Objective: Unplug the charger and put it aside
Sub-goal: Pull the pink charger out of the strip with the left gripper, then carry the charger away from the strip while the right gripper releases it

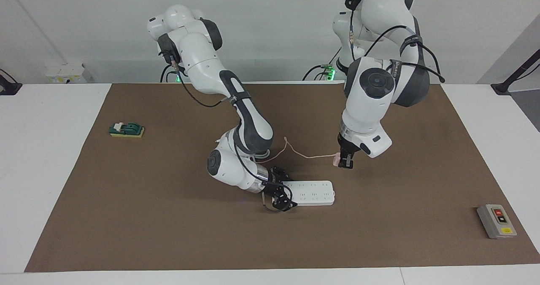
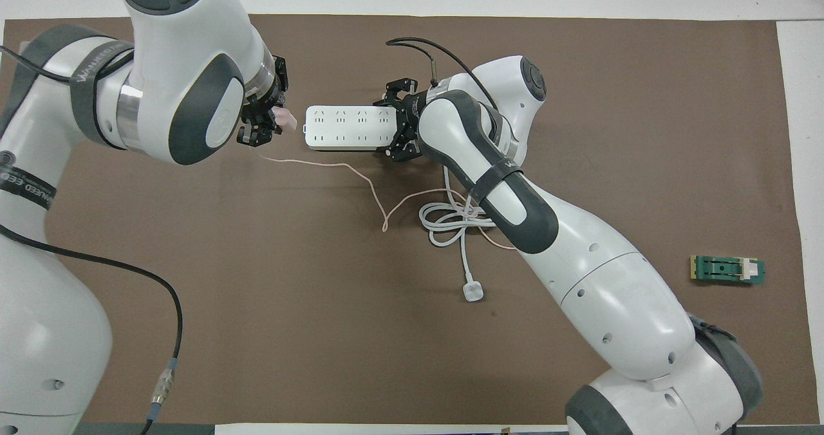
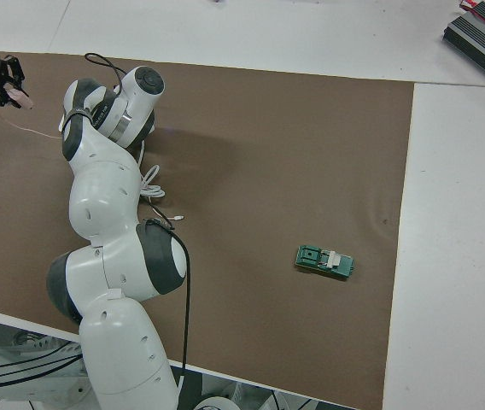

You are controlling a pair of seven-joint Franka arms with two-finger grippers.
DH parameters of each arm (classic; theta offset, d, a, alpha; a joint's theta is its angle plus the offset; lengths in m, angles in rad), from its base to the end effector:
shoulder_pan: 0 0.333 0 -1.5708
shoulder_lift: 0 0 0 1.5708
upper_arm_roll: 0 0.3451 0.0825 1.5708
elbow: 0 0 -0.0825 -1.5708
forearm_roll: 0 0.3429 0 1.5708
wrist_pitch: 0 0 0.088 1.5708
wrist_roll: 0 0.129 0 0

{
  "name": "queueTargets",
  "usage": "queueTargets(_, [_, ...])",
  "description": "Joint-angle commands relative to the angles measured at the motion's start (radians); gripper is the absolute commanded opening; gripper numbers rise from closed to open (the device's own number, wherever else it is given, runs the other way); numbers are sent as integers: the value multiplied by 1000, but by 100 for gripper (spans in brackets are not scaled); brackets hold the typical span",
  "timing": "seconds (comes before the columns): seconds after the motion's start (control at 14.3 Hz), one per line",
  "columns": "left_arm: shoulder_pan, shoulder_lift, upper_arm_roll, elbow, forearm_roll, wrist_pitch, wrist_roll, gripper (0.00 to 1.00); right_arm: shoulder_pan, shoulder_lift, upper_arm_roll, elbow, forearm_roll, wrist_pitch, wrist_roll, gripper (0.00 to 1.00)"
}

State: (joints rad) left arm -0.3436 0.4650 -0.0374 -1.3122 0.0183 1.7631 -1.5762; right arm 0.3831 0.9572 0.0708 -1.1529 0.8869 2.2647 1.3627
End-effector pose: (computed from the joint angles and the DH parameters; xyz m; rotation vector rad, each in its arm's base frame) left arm 0.6220 -0.2414 0.4849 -2.5869 -1.7611 0.0106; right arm 0.6967 0.3555 0.2616 -1.8208 1.6727 0.6780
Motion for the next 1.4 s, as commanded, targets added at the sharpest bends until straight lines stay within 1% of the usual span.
queueTargets(0.0, [79,-77,-2,-13,-49,-92,241,0,-3,11,9,-14,24,56,-65,43])
queueTargets(0.07, [107,-95,-2,-13,-49,-129,331,0,-4,11,9,-14,24,56,-65,43])
queueTargets(0.28, [225,-172,-1,-16,-43,-233,684,0,2,11,7,-14,24,56,-65,44])
queueTargets(0.35, [266,-196,-1,-18,-43,-252,794,0,6,11,7,-14,24,58,-63,45])
queueTargets(0.42, [314,-219,-1,-21,-43,-278,909,0,7,11,9,-14,24,78,-63,48])
queueTargets(0.49, [355,-241,-1,-24,-40,-301,1009,0,7,11,9,-14,24,81,-60,55])
queueTargets(0.56, [392,-265,-1,-36,-35,-327,1109,0,7,11,9,-14,24,79,-57,66])
queueTargets(0.63, [426,-297,-1,-60,-26,-339,1199,0,5,9,9,-11,24,76,-51,91])
queueTargets(0.7, [455,-345,-1,-108,-15,-337,1291,0,7,8,9,-8,24,78,-39,100])
queueTargets(0.77, [498,-405,-1,-166,-14,-333,1399,0,5,-3,7,-7,23,72,-28,100])
queueTargets(0.84, [517,-446,-1,-206,-14,-335,1471,0,-3,-20,7,-11,21,58,-25,100])
queueTargets(0.91, [523,-474,-1,-252,-14,-324,1499,0,-9,-34,7,-13,20,38,-19,100])
queueTargets(1.05, [525,-485,-2,-310,-15,-289,1512,0,-16,-61,1,-18,20,12,-8,100])
queueTargets(1.19, [525,-480,-4,-355,-26,-257,1608,0,-32,-87,-5,-33,15,-23,3,100])
queueTargets(1.33, [525,-470,-4,-403,-61,-206,1671,0,-52,-153,-8,-82,9,-48,3,100])
